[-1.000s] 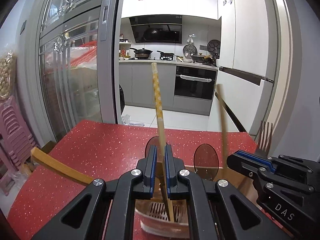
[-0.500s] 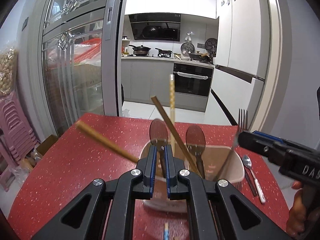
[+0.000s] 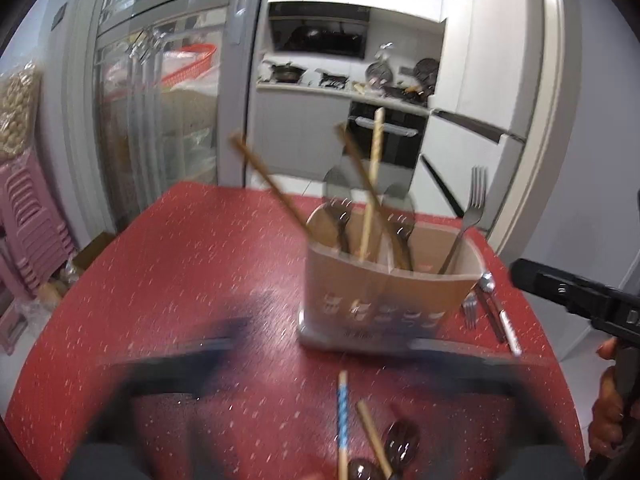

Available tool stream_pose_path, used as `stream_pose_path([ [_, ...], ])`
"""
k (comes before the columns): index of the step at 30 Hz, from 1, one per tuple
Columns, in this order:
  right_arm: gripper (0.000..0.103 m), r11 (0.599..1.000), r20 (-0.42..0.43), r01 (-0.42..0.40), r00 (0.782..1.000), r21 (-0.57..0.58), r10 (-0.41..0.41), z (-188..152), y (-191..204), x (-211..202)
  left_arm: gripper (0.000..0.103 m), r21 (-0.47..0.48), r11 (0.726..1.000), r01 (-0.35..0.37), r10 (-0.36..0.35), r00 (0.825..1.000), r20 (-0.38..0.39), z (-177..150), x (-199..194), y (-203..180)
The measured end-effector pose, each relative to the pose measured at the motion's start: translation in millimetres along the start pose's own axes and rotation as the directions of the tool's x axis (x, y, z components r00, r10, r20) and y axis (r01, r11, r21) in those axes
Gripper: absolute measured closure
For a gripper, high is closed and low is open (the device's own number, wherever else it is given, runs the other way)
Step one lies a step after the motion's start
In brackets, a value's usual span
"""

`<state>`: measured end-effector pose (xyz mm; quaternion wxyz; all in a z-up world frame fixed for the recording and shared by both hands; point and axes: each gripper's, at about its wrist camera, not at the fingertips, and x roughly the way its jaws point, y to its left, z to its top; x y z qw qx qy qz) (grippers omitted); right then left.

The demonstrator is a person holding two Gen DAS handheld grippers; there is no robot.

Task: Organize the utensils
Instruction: 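Move both tools back down over the remaining chopsticks and dark spoons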

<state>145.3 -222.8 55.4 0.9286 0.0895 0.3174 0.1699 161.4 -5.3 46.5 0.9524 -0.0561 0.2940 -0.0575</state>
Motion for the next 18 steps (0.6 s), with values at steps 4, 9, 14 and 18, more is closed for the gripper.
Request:
stream_pose_path([
  [4, 0.026, 1.0, -0.031, -0.001, 1.0, -0.006, 0.001, -12, 6, -2, 0.0, 0.005, 1.0, -0.005, 0.005, 1.0, -0.004, -9, -2, 6],
  [9, 0.014, 1.0, -0.077, 0.002, 0.997, 0.0, -0.002, -31, 10, -2, 0.0, 0.02, 1.0, -0.022, 0.024, 0.997, -0.075, -33, 0, 17],
  [14, 0.006, 0.999, -0.162, 0.017, 0.987, 0.034, -0.011, -53, 8, 2, 0.0, 0.014, 1.0, -0.023, 0.025, 0.988, -0.153, -59, -1, 30],
  [18, 0.006, 0.998, -0.238, 0.031, 0.971, 0.051, -0.018, -70, 10, 8, 0.0, 0.003, 1.0, -0.015, 0.015, 0.972, -0.234, -78, 6, 38],
])
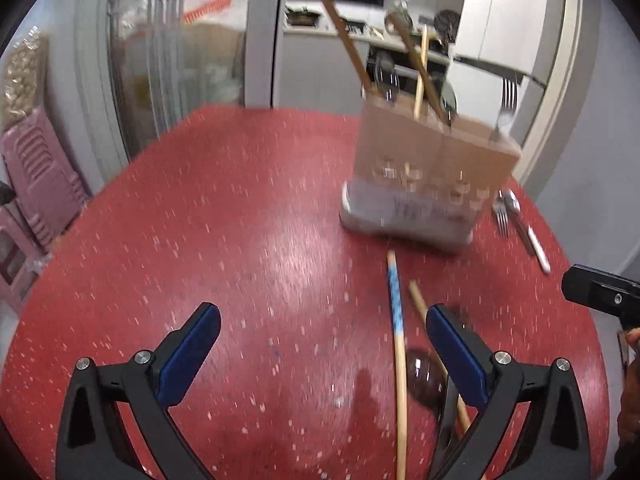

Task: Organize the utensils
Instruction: 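Move both tools back down over the remaining chopsticks and dark spoons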

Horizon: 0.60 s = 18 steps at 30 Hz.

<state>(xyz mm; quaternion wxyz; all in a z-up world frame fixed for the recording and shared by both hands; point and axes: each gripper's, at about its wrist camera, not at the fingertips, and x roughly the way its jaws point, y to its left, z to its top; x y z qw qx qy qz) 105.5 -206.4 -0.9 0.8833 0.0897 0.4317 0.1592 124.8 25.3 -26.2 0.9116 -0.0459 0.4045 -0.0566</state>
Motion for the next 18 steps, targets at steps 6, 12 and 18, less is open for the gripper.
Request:
stream_pose_path([
  [6, 0.006, 0.999, -0.076, -0.014, 0.997, 0.044, 0.017, -14, 4, 13, 0.0, 0.008, 1.0, -0.003, 0.004, 0.998, -0.064, -22, 6, 4],
  [12, 0.006, 0.995, -0.162, 0.003, 0.987, 0.098, 0.012, -22, 4, 32, 0.0, 0.039, 0.999, -0.011, 0.015, 0.996, -0.087, -35, 3, 4],
  [18, 0.016, 0.986, -0.239, 0.022, 0.971, 0.165, 0.019, -26, 4, 52, 0.0, 0.058, 0.998, -0.002, 0.009, 0.992, -0.124, -37, 8, 4],
])
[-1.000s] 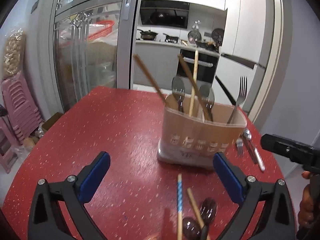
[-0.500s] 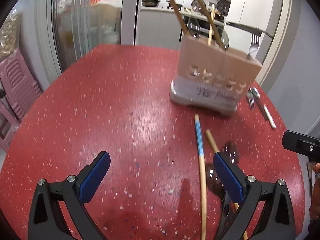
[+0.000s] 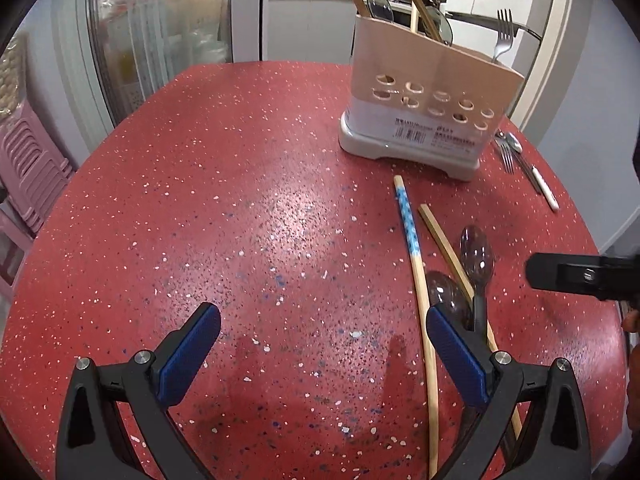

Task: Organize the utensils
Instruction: 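Move both tools back down over the remaining chopsticks and dark spoons, then grasp a dark spoon with the right tool while the left tool grasps the blue-patterned chopstick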

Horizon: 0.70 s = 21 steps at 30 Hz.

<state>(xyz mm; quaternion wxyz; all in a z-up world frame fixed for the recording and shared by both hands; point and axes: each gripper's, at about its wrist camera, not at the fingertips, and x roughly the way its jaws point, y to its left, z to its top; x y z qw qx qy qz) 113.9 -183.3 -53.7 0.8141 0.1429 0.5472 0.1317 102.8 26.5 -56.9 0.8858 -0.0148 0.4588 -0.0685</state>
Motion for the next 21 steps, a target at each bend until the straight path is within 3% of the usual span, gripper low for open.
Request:
stream_pose_path([
  [3, 0.03, 0.999, -0.046, -0.01, 0.999, 0.046, 0.013, 1, -1, 11, 0.0, -0.001, 1.0, -0.001, 0.001, 1.0, -0.007, 1, 0, 2],
  [10, 0.037, 0.997, -0.088, -0.021, 0.996, 0.069, 0.027, 3, 7, 27, 0.0, -0.021, 1.0, -0.02, 0.02, 1.0, -0.02, 1, 0, 11],
  [15, 0.042, 0.999, -0.084, 0.036, 0.996, 0.034, -0.033, 5, 22, 33, 0.0, -0.023, 0.999, -0.023, 0.023, 1.0, -0.018, 0, -3, 12],
  [16, 0.047, 0.999, -0.083, 0.05, 0.995, 0.021, -0.048, 5, 25, 34, 0.0, -0.022, 0.999, -0.023, 0.023, 1.0, -0.017, -1, -3, 12],
  [17, 0.063, 0.999, -0.085, 0.048, 0.995, 0.011, -0.047, 4, 28, 37, 0.0, -0.021, 0.999, -0.024, 0.023, 1.0, -0.017, -1, -3, 12],
  [21, 0.08, 0.996, -0.081, 0.088, 0.993, -0.019, -0.089, 2, 37, 41, 0.0, -0.022, 0.999, -0.029, 0.029, 0.999, -0.018, -1, -4, 11],
])
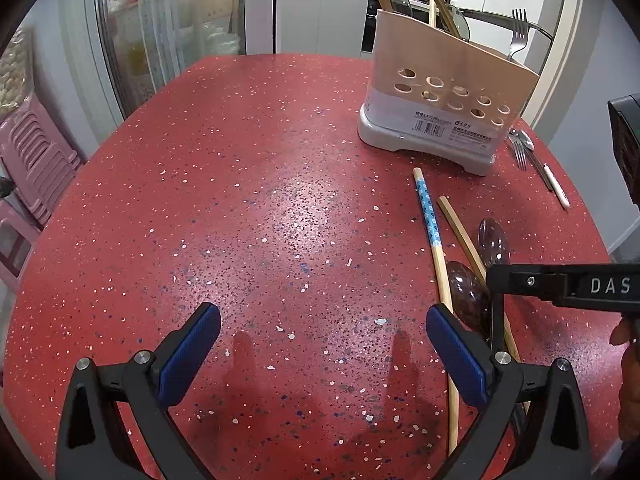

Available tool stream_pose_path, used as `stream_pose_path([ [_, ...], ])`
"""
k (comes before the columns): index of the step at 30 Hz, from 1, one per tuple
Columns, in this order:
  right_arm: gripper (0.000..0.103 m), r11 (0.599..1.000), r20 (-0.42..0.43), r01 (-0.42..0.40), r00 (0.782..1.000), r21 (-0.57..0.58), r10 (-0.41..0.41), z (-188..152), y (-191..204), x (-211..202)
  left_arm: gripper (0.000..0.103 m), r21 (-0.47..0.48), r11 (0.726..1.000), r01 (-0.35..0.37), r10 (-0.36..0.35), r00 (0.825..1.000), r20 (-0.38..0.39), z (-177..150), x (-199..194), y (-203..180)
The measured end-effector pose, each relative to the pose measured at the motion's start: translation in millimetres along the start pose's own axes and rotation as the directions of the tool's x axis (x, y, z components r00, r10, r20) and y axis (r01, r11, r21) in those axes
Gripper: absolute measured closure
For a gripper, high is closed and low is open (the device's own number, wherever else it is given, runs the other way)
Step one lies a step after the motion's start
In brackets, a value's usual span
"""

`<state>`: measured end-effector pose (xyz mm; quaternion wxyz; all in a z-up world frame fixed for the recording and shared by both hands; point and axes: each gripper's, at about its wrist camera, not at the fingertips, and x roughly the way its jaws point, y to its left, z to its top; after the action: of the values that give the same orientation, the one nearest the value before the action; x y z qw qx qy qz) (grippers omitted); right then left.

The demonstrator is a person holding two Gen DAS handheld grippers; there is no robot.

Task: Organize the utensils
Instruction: 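Grasp a dark spoon with the right tool while the left tool grasps the blue-patterned chopstick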

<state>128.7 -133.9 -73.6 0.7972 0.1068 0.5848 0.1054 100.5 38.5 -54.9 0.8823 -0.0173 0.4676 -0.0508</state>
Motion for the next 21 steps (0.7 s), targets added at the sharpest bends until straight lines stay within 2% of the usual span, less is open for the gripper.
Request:
stream_pose_path([
  [2, 0.088, 1.0, -0.009, -0.029, 1.0, 0.007, 0.029, 0, -1, 3, 0.0, -0.002, 1.0, 0.0, 0.0, 1.0, 0.001, 1, 0, -1],
  [8, 0.098, 0.997, 0.013, -0.082, 0.997, 0.014, 0.082, -1, -10, -4, 0.0, -0.015, 1.0, 0.008, -0.008, 1.0, -0.001, 4, 1, 0],
  [17, 0.099, 0.988, 0.039, -0.15, 0.988, 0.047, 0.148, -6, -36, -11, 0.0, -0.015, 0.997, 0.081, -0.082, 0.995, -0.056, 22, 15, -16],
  [21, 0.099, 0.985, 0.054, -0.165, 0.985, 0.05, 0.162, -7, -44, -16, 0.0, 0.019, 0.996, 0.083, -0.081, 0.994, -0.076, 32, 24, -33],
])
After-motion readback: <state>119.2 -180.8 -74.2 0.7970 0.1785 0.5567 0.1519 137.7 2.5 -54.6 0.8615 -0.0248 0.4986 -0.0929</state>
